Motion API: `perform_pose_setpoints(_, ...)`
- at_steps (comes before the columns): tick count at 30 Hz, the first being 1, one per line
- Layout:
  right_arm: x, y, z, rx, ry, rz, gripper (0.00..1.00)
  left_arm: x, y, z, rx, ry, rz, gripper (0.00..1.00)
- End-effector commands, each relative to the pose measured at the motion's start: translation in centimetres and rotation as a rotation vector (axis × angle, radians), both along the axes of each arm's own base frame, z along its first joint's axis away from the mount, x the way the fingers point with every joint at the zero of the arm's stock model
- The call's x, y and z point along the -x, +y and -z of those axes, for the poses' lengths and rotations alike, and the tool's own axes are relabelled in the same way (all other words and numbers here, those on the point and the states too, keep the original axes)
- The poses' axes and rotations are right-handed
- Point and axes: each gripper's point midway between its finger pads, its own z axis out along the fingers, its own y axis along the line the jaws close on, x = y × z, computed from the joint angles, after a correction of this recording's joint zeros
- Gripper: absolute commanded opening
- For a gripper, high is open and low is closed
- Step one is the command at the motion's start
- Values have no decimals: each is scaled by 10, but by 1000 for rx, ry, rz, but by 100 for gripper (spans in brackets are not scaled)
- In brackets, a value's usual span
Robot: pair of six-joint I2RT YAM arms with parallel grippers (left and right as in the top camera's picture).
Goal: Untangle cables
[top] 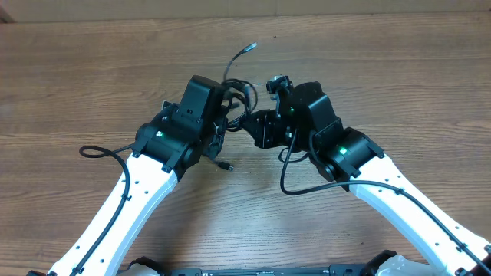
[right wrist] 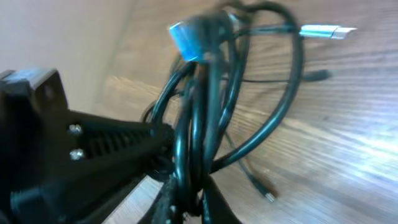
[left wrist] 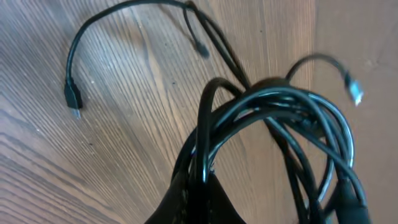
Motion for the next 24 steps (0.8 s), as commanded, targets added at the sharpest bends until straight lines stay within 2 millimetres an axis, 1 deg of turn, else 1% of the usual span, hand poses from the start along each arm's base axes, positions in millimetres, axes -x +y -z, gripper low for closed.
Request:
perform_pose_setpoints(1,-13,-9,-1,32,-34,46,4,-1,-5,-9,-47,-41,115,4)
perform_pose_setpoints(3,-13,-13,3,42,-18,54,4,-3,-2,-9,-67,-49,132,4)
perform_pose_setpoints(5,-7,-16,7,60,-5,19,4,-5,4,-10,-74,-53,124,4)
perform_pose_setpoints(8,12,-14,10,67,2,-122,4,-12,17,-11,-72,-55,83,4)
perform_pose_setpoints(11,44,-2,-3,10,-39,-341,4,-18,28,-12,-48,-54,43,4)
perform_pose_setpoints(13,67,4,-19,-57,-80,-481,4,-19,32,-11,-25,-44,8,4)
perform_pose_setpoints(15,83,5,-32,-98,-125,-568,4,-20,35,-11,-16,-42,-15,4)
perform_pose_setpoints(16,88,4,-37,-104,-146,-589,4,-20,36,-11,-10,-40,-25,4)
perform_pose_setpoints(20,100,-3,-49,-86,-224,-621,4,-21,36,-11,9,-35,-54,4)
perform_pose_setpoints(23,95,-8,-49,-50,-242,-584,4,-21,34,-12,14,-36,-42,4)
perform_pose_setpoints(24,93,-9,-48,-39,-247,-572,8,-21,33,-12,6,-40,-18,4)
